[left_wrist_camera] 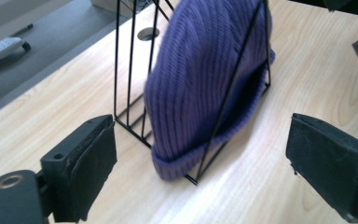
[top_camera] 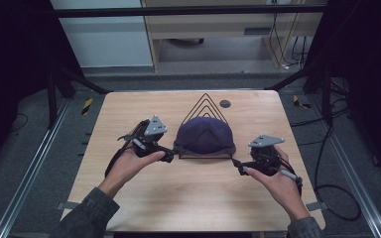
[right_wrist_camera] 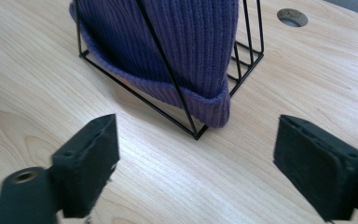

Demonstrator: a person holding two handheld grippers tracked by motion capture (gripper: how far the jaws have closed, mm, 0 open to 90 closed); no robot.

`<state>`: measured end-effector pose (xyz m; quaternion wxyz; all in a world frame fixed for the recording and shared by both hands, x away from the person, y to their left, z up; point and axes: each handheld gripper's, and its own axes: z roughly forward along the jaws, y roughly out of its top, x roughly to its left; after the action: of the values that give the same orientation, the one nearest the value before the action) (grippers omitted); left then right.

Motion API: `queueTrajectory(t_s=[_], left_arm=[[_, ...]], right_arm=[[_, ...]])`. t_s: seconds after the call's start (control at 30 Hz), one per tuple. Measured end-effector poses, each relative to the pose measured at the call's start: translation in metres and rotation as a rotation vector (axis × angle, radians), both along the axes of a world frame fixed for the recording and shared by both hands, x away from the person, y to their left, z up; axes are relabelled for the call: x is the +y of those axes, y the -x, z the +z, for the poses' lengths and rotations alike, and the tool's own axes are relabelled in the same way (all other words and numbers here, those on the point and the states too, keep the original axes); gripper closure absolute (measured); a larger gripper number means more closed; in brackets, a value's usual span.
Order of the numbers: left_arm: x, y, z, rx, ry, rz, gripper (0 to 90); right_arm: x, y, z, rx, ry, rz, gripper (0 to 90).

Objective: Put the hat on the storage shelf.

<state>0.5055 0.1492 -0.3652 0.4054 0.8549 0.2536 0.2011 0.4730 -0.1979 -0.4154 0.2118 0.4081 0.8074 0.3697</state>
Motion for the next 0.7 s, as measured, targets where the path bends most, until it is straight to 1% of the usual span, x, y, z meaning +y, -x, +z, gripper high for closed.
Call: queueTrajectory(t_s=[0.03,0.07,0.1,0.17,0.2,0.23,0.27,0.33,0.43,0.47,0.5,0.53,0.57,0.6,0.7], left_arm=[[0.0,0.0,0.0,0.0,0.0,0.0,7.2],[0.001,0.006,-0.002,0.009,-0.003,-0.001,6.9],[0.002,0.009,-0.003,0.01,-0.009,-0.001,6.7],[0.005,0.016,-0.005,0.016,-0.015,-0.008,5.9],[0.005,0.016,-0.005,0.016,-0.015,-0.008,5.4],[0.006,0.02,-0.005,0.018,-0.019,-0.007,5.2],[0.01,0.026,-0.006,0.017,-0.012,-0.007,5.0],[0.014,0.032,-0.007,0.025,-0.005,-0.007,4.8],[0.023,0.041,-0.012,0.032,-0.001,-0.007,4.3],[0.026,0.044,-0.014,0.04,0.013,-0.008,4.3],[0.026,0.044,-0.014,0.04,0.013,-0.008,4.2],[0.03,0.048,-0.016,0.045,0.026,-0.007,4.2],[0.033,0.051,-0.018,0.05,0.033,-0.004,4.2],[0.038,0.055,-0.022,0.054,0.035,-0.003,4.2],[0.046,0.06,-0.03,0.05,0.023,0.012,4.2]], right_arm=[[0.0,0.0,0.0,0.0,0.0,0.0,12.6],[0.001,0.005,0.003,-0.017,-0.006,0.002,10.3],[0.002,0.007,0.005,-0.027,-0.009,0.002,9.3],[0.004,0.011,0.008,-0.036,-0.021,0.005,6.7],[0.004,0.011,0.008,-0.036,-0.021,0.005,6.7],[0.007,0.016,0.011,-0.052,-0.039,0.01,5.5],[0.008,0.018,0.012,-0.066,-0.041,0.017,5.4],[0.011,0.021,0.013,-0.078,-0.054,0.027,5.4],[0.017,0.024,0.01,-0.072,-0.055,0.06,6.0],[0.019,0.025,0.008,-0.059,-0.056,0.07,6.5],[0.019,0.025,0.008,-0.059,-0.056,0.07,6.5],[0.021,0.025,0.006,-0.059,-0.051,0.08,7.0],[0.025,0.027,0.001,-0.044,-0.04,0.09,8.6],[0.027,0.027,0.0,-0.038,-0.038,0.094,8.7],[0.033,0.028,-0.007,-0.023,-0.029,0.108,9.8]])
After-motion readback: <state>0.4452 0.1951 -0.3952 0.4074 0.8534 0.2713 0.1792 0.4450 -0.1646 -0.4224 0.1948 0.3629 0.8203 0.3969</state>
